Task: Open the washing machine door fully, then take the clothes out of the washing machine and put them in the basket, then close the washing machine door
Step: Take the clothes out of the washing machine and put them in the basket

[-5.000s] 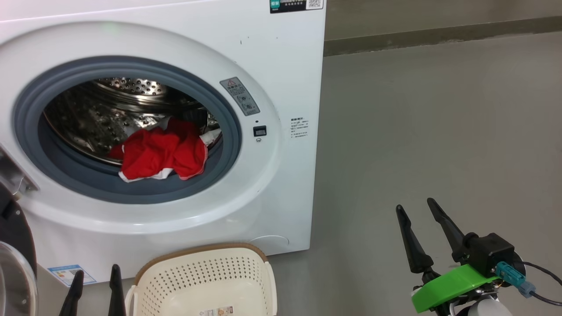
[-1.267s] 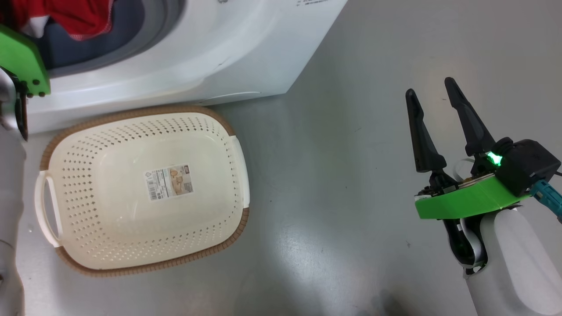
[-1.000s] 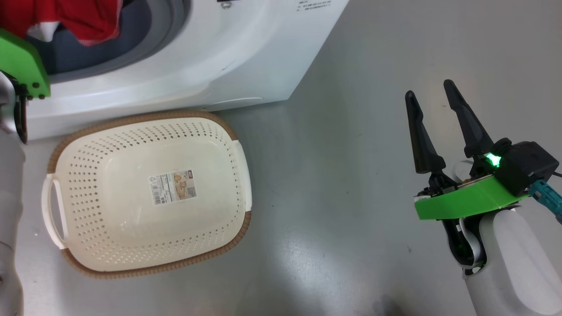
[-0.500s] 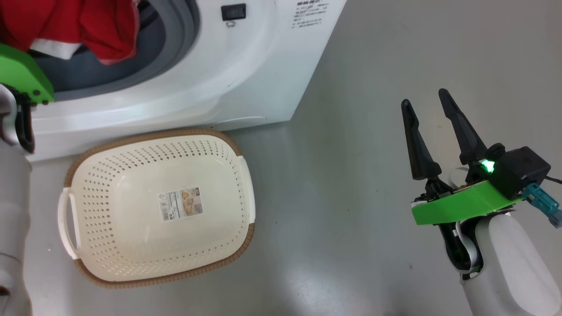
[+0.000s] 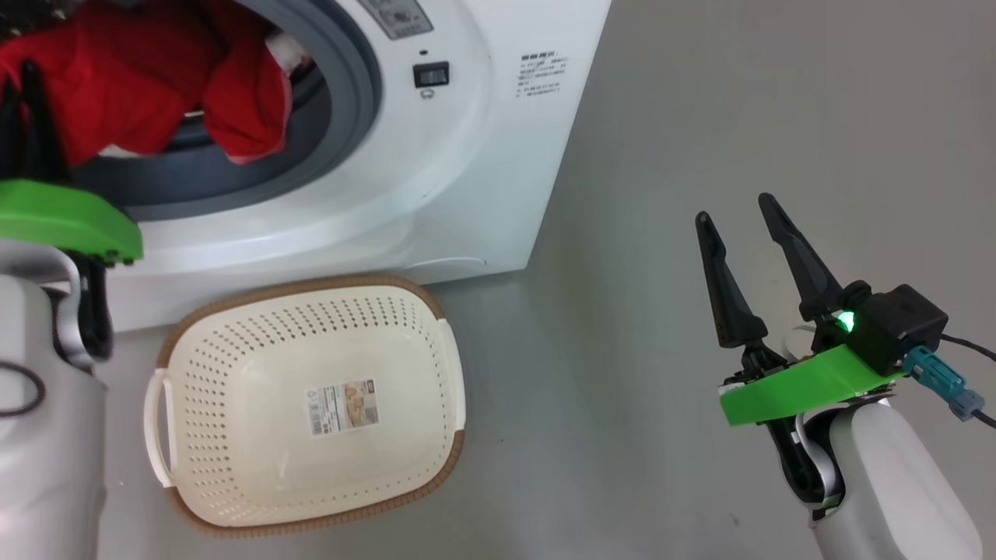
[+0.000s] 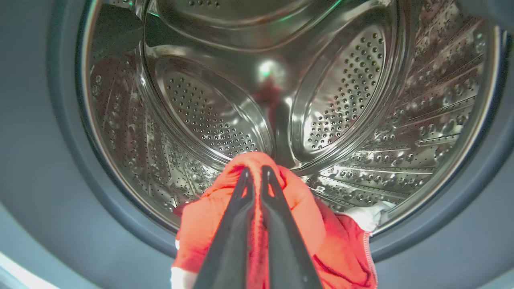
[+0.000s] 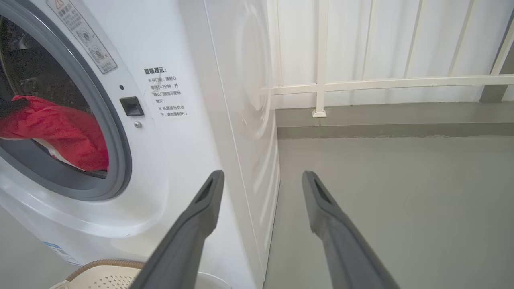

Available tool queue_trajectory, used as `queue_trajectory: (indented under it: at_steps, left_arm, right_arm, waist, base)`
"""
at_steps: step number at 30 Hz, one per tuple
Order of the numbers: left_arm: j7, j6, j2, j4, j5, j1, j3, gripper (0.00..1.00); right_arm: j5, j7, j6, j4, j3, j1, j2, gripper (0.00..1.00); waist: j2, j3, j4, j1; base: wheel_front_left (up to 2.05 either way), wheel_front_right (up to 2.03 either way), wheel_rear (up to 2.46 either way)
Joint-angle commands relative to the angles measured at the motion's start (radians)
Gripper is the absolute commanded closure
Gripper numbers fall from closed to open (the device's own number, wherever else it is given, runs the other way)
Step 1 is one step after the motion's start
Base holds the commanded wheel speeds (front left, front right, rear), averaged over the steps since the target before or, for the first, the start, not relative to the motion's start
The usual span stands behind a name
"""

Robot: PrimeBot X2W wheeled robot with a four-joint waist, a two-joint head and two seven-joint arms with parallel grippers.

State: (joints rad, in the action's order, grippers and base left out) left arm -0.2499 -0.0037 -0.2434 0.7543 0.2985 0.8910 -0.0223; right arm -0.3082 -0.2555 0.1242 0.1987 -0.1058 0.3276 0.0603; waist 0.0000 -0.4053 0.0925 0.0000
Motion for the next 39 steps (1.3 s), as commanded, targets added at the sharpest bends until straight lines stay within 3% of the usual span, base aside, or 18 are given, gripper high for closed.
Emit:
queue_trajectory:
  at_steps: [1,17,30,39]
  left_arm:
    - [-0.012,0.007,-0.036,-0.079,-0.009,-0.046,-0.035,1.00]
    - [-0.009,0.056,0.026,-0.480,-0.074,-0.367,-0.049,1.00]
    - [0.102,0.131,0.080,-0.880,-0.098,-0.587,-0.004,1.00]
    - [0.150,0.134,0.126,-0.854,-0.060,-0.666,0.041,1.00]
  right_arm:
    - [-0.014,-0.006,0.007,-0.017,-0.020,-0.024,0.000,0.00]
    - [-0.025,-0.006,0.007,0.009,-0.030,-0.076,-0.002,0.00]
    - [-0.030,-0.006,0.007,0.015,-0.039,-0.105,-0.005,0.00]
    - [-0.027,-0.006,0.007,0.004,-0.037,-0.099,-0.002,0.00]
  waist:
    - [0.0000,0.039,-0.010,0.0000]
    - [0.0000,0.180,-0.018,0.0000]
    - [0.0000,0.241,-0.025,0.0000]
    - [0.0000,0.197,-0.042,0.0000]
  base:
    - [0.00,0.00,0.00]
    - [0.00,0.00,0.00]
    - [0.00,0.00,0.00]
    - [0.00,0.00,0.00]
